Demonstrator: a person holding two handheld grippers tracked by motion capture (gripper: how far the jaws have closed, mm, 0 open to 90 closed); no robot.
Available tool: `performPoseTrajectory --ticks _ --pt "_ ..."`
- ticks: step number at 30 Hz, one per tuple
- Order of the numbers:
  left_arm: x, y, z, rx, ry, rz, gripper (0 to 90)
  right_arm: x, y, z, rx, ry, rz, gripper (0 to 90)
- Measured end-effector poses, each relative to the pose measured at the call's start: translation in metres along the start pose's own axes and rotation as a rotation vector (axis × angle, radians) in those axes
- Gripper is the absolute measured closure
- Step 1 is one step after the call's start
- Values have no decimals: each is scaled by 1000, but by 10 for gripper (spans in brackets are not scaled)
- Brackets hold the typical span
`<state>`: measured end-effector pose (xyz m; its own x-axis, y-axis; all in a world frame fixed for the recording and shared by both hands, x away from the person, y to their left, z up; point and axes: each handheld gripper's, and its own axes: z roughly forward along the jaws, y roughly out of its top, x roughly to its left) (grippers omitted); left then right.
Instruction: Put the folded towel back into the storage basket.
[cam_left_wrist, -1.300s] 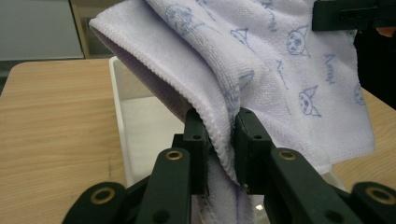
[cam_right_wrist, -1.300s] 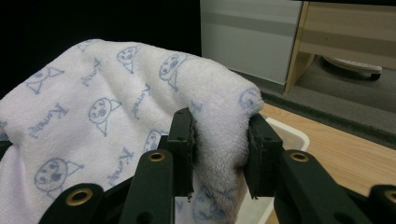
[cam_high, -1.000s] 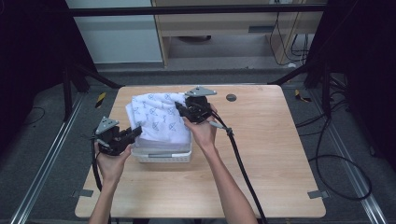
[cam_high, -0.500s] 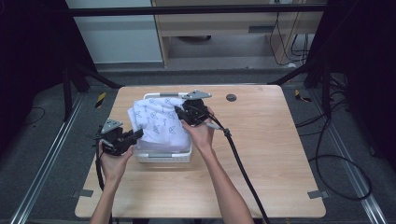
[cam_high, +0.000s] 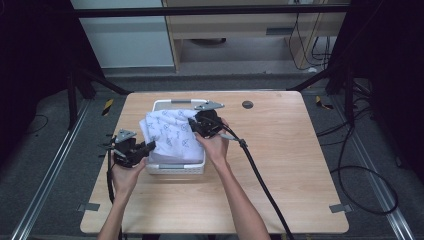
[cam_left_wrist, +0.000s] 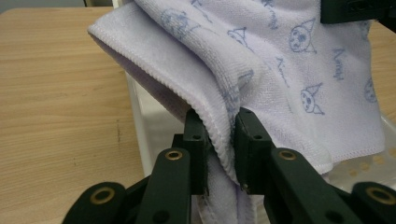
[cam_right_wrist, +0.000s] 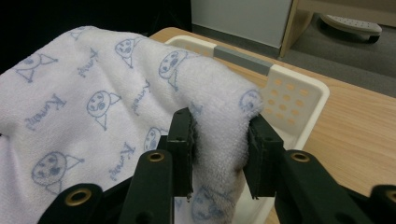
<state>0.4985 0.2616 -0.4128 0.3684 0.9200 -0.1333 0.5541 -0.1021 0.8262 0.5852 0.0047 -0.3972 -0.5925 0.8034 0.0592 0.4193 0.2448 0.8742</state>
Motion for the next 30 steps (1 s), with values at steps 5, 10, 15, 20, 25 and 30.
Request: performPoseTrajectory --ticks 5,10,15,20,25,30 --pt "0 -2 5 14 6 4 755 0 -5 5 17 -8 3 673" --pt "-1 -4 9 30 8 9 755 -3 -12 9 17 -15 15 674" --pt "-1 -7 15 52 14 15 754 -5 -19 15 44 -20 25 674" --pt "0 -9 18 66 20 15 754 -5 -22 19 53 -21 21 673" --pt "0 -10 20 77 24 17 753 -5 -24 22 64 -32 3 667" --pt "0 -10 21 81 29 18 745 -4 -25 24 73 -47 -14 653"
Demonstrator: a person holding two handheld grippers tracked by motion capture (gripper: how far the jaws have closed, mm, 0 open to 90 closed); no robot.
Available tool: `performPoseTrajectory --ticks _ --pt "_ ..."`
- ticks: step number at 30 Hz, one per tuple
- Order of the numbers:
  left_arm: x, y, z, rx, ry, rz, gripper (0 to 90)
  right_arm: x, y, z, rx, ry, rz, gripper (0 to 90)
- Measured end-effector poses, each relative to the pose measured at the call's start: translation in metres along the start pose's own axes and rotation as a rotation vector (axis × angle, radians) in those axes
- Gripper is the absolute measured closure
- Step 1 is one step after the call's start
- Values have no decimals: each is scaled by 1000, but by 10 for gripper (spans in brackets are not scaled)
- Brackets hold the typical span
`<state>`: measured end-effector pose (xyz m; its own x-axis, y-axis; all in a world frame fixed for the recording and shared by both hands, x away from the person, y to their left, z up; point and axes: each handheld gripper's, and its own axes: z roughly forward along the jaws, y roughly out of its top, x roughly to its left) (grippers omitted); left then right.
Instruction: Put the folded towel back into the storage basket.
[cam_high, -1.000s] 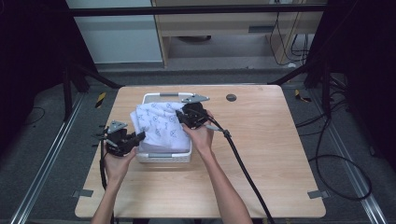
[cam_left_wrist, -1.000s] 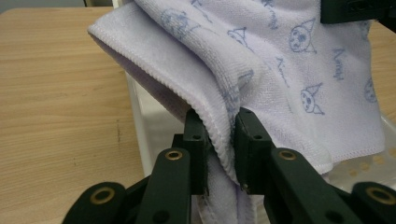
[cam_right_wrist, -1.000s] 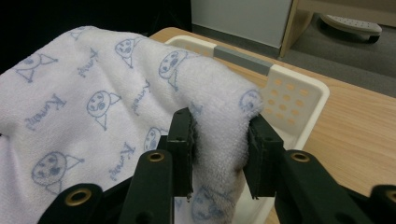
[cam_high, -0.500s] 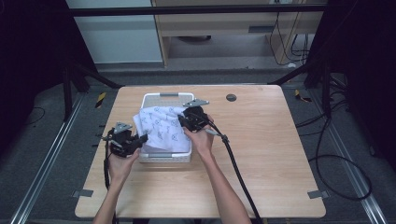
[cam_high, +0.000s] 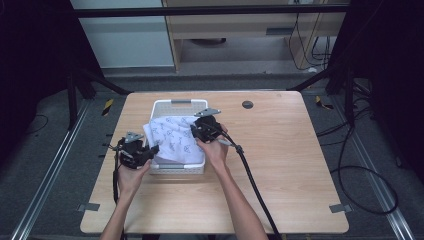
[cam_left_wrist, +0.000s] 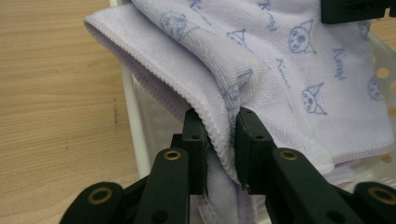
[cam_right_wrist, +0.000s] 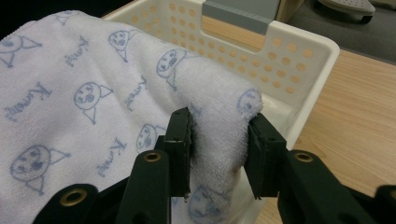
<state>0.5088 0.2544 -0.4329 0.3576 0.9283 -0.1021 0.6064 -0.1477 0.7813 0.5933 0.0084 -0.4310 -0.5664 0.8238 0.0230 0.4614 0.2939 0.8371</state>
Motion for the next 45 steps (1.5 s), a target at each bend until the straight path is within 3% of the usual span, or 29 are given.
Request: performPoseTrajectory --ticks 8,19,30,38,45 --pt "2 0 -2 -31 41 -6 692 -1 -3 5 28 -16 -25 615" --pt "0 4 -14 -84 35 -11 610 -1 3 -9 -15 -9 -52 481" --pt "-5 6 -31 -158 -1 -4 491 -12 6 -49 -93 -9 -69 253" --pt "-14 3 -36 -167 -18 34 425 -23 -5 -82 -125 19 -76 206" --pt "-21 -2 -42 -177 -28 73 379 -33 -24 -110 -118 24 -107 167"
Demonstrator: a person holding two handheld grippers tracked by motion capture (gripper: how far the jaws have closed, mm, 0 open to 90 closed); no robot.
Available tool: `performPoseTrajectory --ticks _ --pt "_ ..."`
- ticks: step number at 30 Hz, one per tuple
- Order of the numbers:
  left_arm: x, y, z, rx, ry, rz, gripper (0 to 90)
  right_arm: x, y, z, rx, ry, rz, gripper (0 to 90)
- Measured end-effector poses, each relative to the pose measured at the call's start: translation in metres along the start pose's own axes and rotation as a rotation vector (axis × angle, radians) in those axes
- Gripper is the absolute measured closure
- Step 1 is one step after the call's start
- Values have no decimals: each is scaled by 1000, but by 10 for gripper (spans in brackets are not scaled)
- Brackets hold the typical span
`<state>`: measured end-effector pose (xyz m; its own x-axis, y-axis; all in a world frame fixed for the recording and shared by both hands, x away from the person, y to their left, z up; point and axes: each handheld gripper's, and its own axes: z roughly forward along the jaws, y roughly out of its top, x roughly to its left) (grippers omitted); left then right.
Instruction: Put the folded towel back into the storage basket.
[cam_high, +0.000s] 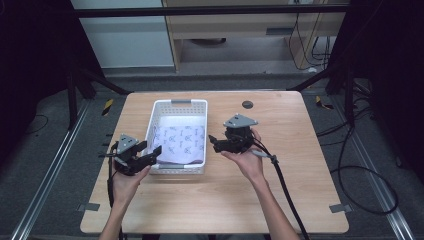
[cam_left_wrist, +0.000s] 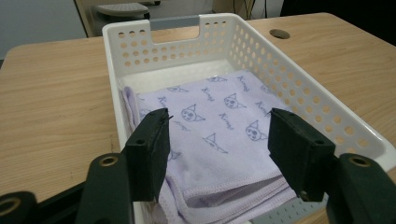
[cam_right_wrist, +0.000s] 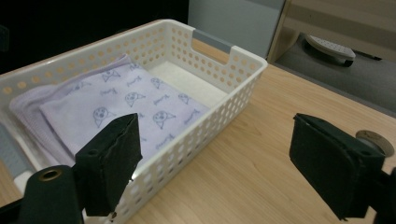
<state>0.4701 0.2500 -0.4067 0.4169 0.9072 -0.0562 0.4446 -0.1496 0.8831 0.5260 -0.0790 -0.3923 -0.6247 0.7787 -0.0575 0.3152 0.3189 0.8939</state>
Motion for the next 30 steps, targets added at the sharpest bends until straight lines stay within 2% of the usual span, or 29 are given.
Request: performPoseTrajectory --ticks 6,13,17,24,30 --pt "-2 -6 -9 -1 -1 19 353 -11 -18 -25 -6 -10 0 161" --pt "-4 -15 -17 0 7 19 346 -24 -40 -51 -16 -20 16 153" --pt "-7 -20 -20 16 4 44 353 -32 -54 -65 -24 -33 25 152" --pt "-12 -31 -27 25 -8 49 342 -44 -81 -90 -54 -47 80 151" --pt "-16 -42 -36 39 -25 63 348 -54 -103 -106 -49 -76 105 152"
